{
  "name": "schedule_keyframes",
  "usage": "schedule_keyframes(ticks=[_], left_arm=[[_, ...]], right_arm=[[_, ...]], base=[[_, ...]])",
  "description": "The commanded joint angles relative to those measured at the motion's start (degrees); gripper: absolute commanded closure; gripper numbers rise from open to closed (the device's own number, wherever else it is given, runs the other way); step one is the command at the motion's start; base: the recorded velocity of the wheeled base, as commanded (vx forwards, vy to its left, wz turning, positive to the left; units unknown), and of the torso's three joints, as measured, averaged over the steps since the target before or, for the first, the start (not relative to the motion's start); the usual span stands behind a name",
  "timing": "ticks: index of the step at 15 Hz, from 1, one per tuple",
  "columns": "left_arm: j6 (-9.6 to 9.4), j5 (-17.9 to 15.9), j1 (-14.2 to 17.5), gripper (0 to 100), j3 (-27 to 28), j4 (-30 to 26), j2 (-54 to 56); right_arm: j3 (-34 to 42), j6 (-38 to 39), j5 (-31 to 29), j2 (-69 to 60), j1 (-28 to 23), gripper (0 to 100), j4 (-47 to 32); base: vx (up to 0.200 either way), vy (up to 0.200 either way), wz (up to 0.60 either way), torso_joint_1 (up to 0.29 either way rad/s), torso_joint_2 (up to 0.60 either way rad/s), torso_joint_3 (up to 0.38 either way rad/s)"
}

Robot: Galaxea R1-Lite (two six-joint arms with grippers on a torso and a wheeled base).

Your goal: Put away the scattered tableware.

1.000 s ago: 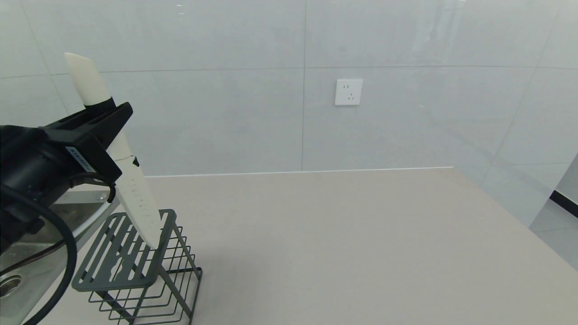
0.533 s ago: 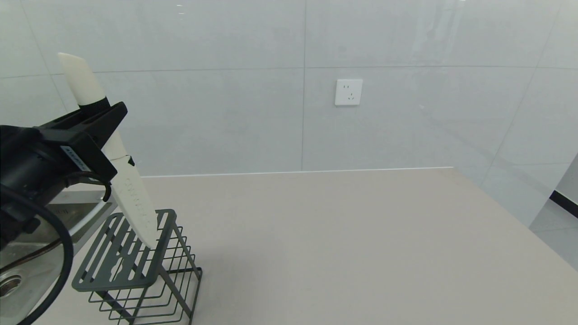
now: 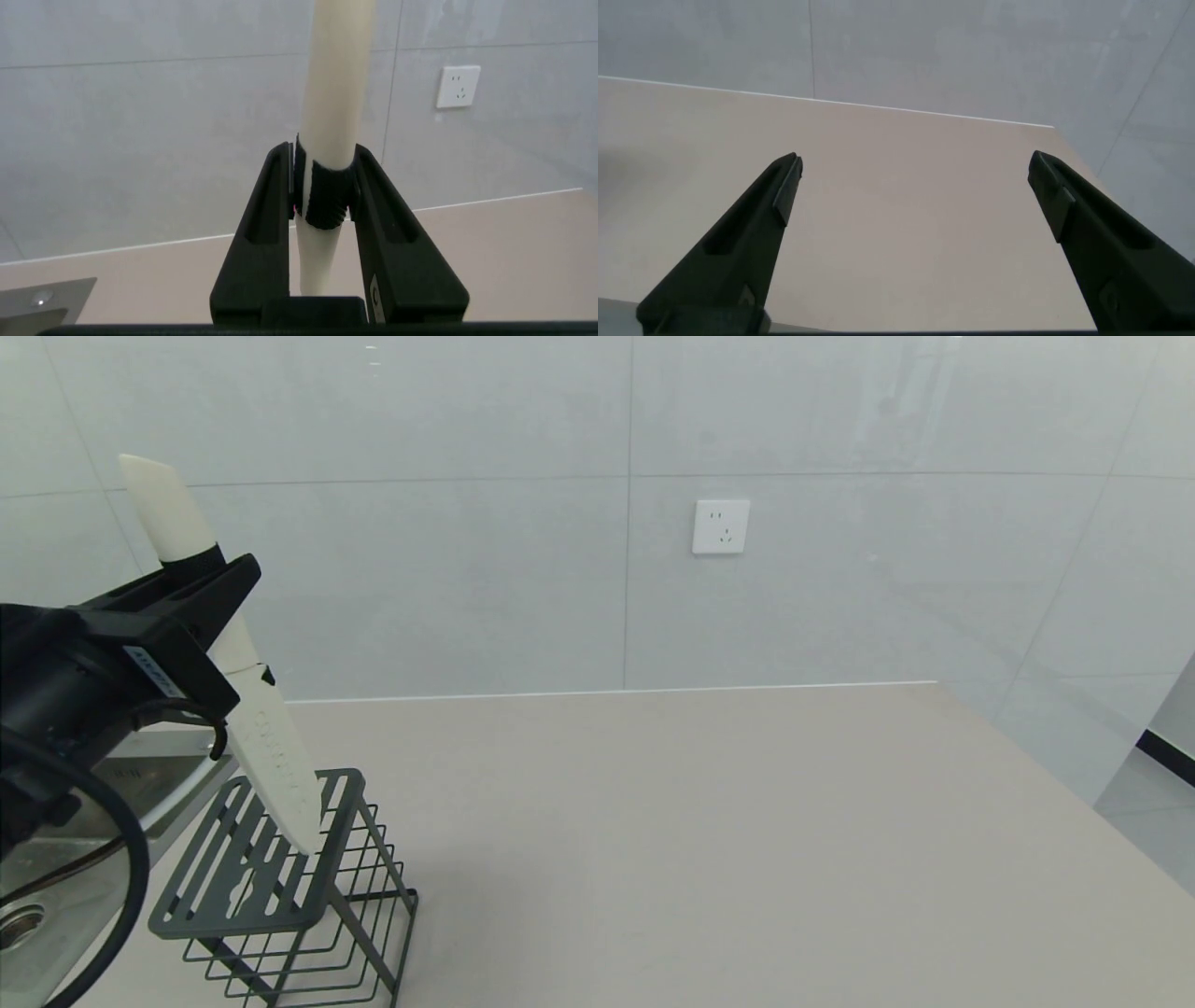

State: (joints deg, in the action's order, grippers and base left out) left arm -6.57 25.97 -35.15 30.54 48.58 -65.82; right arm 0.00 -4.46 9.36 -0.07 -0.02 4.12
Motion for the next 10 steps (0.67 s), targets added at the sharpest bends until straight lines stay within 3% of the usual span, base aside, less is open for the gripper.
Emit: schedule_keyframes(ticks=[1,10], left_arm=[[0.07,0.0,0.0,100,0.0,0.0,-0.1],[0.33,0.9,0.0,100,-1.4,-0.1,-0.5]], right_arm=[[0.0,0.0,0.0,0.1,0.0,0,0.0],[0.0,0.0,0.0,0.1,0.0,0,0.1]], base=[[0.000,0.000,0.00,0.000,0.00,0.000],[0.000,0.000,0.00,0.000,0.00,0.000]])
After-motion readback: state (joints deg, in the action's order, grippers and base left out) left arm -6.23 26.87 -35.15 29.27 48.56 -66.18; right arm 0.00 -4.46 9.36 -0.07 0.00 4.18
